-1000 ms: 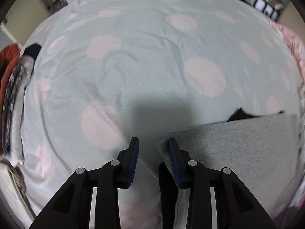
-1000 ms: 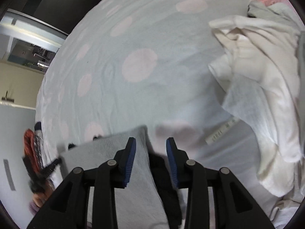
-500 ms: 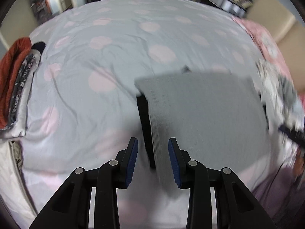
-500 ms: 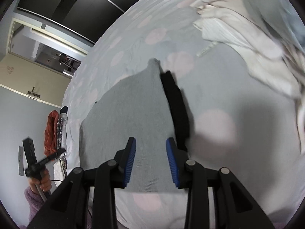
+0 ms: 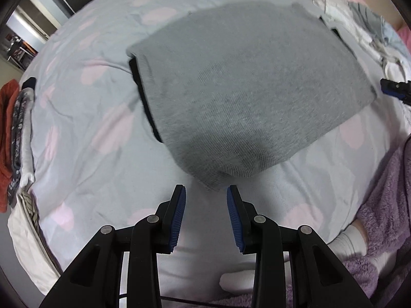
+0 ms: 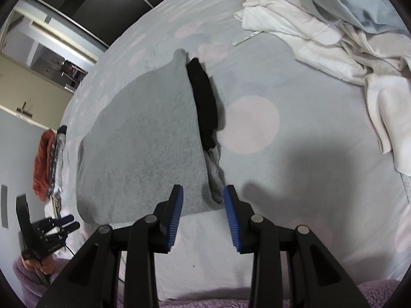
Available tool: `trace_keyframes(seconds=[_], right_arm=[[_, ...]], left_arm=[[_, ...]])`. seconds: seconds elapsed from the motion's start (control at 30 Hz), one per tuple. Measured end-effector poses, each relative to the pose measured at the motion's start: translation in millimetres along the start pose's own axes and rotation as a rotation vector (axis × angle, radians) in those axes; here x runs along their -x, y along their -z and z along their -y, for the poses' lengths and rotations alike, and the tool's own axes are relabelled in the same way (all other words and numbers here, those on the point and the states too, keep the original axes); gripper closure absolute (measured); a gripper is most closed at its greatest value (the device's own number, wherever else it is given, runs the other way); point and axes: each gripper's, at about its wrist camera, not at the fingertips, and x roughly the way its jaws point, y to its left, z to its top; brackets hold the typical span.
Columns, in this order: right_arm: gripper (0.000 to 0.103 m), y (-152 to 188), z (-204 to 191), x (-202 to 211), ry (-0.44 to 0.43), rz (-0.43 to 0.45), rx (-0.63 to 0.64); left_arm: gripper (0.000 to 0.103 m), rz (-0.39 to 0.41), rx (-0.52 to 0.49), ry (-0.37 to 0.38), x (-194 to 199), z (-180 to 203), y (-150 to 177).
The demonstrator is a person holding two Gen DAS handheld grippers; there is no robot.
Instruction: Fold clothes
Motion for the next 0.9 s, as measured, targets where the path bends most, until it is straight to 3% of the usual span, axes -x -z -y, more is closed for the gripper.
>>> trace_keyframes(seconds=[0.1, 0.2, 0.33, 0.43, 0.57, 0.63, 0.7, 0.8, 0.9], right_arm=[[0.071, 3, 5, 1, 0.006, -0.006, -0.005], [0.071, 4, 15, 1, -0.019, -0.012, -0.056], [0.071, 4, 21, -6, -0.042, -0.048, -0.089], [0.071, 5, 18, -17, -0.050, -0.095, -0.077], [0.072, 5, 14, -34, 0.008, -0.152, -0.070], [0.086, 6, 13, -34, 0.004, -0.147, -0.066], [0.094, 7, 11, -25, 0.000, -0.108, -0.053], [0.095, 11, 10, -2, 0.008, -0.020, -0.045], [0.096, 17, 14, 6, 0.027, -0.005, -0.062]], left_arm=[[0.068, -0.068, -0.034, -0.032, -19, 8, -5], [0.069, -0.072, -0.040, -0.051, -25, 12, -8], [0.091, -0.049, -0.019, -0.030, -19, 9, -5], [0.094, -0.060, 0.002, -0.032, -21, 4, 0], [0.095, -0.071, 0.016, -0.045, -23, 3, 0], [0.096, -0.060, 0.015, -0.061, -19, 4, 1], [0.098, -0.049, 0.013, -0.077, -15, 4, 2], [0.101, -0.022, 0.067, -0.082, -3, -8, 8], [0.101, -0.049, 0.152, -0.069, -1, -29, 17]])
